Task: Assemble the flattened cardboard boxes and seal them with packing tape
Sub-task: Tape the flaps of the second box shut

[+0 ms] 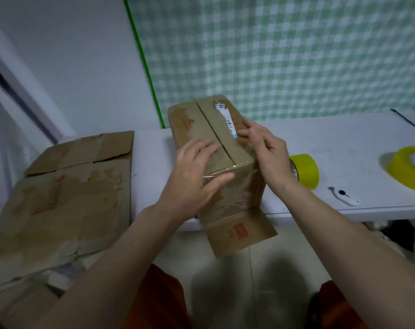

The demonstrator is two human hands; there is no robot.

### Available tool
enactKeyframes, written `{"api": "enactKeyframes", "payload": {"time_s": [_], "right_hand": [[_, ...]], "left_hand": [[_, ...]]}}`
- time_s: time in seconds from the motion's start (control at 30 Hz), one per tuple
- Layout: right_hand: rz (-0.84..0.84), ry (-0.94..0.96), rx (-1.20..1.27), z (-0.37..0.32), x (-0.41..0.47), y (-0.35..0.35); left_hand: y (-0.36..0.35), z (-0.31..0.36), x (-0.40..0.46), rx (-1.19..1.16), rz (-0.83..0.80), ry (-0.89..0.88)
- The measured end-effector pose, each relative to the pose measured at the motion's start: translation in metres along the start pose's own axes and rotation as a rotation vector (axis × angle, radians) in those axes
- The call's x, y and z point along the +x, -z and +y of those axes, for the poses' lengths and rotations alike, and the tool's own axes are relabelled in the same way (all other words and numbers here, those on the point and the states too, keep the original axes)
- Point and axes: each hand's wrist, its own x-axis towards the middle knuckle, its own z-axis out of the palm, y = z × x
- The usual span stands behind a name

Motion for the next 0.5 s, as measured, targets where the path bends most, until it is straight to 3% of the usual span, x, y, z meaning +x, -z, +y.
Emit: {"api": "enactKeyframes", "payload": {"time_s": [0.1,0.23,0.37,0.5], "right_hand": [[-0.025,0.129,-0.093,0.013,-0.005,0.003],[-0.208,0.278,-0.348,0.018,0.003,0.023],[-0.375,0.288,-0.540,0.012,0.011,0.038],[-0.438,0.311,-0.777,0.000,0.009,0.046]], "left_hand": [[-0.004,-0.003,0.000,-0.027,0.052,-0.008],[-0.006,-0.002,0.000,-0.071,0.078,0.023],[-0.006,-0.008,-0.001,-0.101,0.089,0.017],[-0.006,-0.024,-0.011,-0.123,0.056,0.006]]}}
